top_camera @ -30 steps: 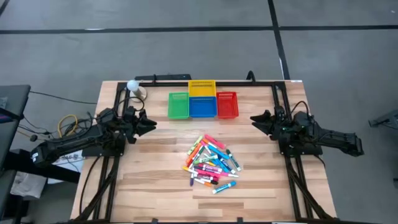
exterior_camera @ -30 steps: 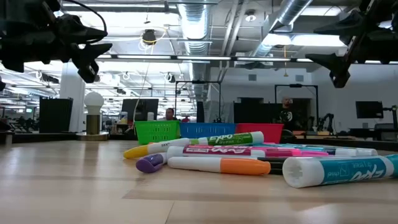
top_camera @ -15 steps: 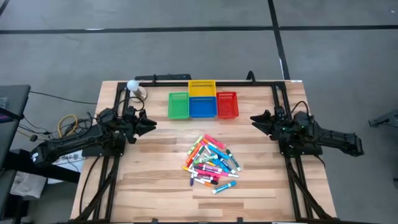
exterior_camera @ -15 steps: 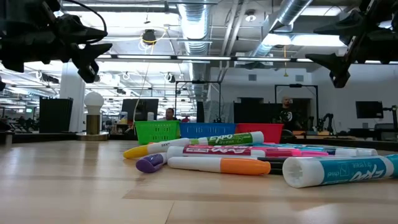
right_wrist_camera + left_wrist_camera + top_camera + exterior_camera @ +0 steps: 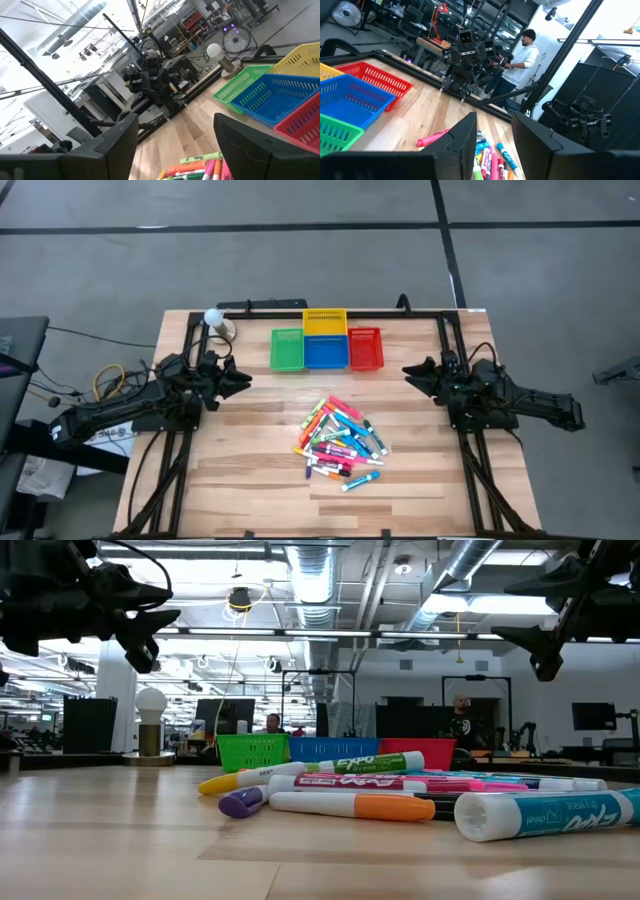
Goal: Pick & Place Markers
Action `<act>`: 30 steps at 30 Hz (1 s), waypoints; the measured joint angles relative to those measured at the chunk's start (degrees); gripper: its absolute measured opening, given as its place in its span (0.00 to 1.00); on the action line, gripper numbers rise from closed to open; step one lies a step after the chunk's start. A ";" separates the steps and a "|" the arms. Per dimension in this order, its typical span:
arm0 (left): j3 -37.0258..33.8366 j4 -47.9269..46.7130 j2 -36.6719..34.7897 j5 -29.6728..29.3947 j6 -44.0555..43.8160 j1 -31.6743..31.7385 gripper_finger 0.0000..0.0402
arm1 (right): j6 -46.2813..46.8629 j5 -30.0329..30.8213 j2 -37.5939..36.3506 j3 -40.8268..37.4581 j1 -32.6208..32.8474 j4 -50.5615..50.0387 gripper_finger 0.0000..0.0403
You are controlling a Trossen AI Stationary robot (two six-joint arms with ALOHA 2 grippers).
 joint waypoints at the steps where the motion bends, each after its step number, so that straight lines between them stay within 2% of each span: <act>1: 0.00 0.01 0.00 0.00 0.00 0.00 0.30 | 0.01 0.00 -0.01 -0.02 0.00 0.02 0.62; 18: 0.00 0.02 -0.01 0.00 0.00 0.00 0.30 | 0.00 -0.01 0.01 -0.02 -0.01 0.00 0.62; 23: -0.02 4.27 0.01 -0.77 2.90 0.00 0.30 | -0.15 0.15 0.01 0.01 0.02 -0.01 0.62; 26: -0.02 5.57 -0.02 -2.96 7.20 0.00 0.30 | -1.63 1.97 0.01 -0.01 -0.11 0.02 0.62; 30: -0.02 5.48 1.02 -2.87 4.97 0.00 0.30 | -1.98 6.21 0.01 0.00 -0.11 -1.60 0.62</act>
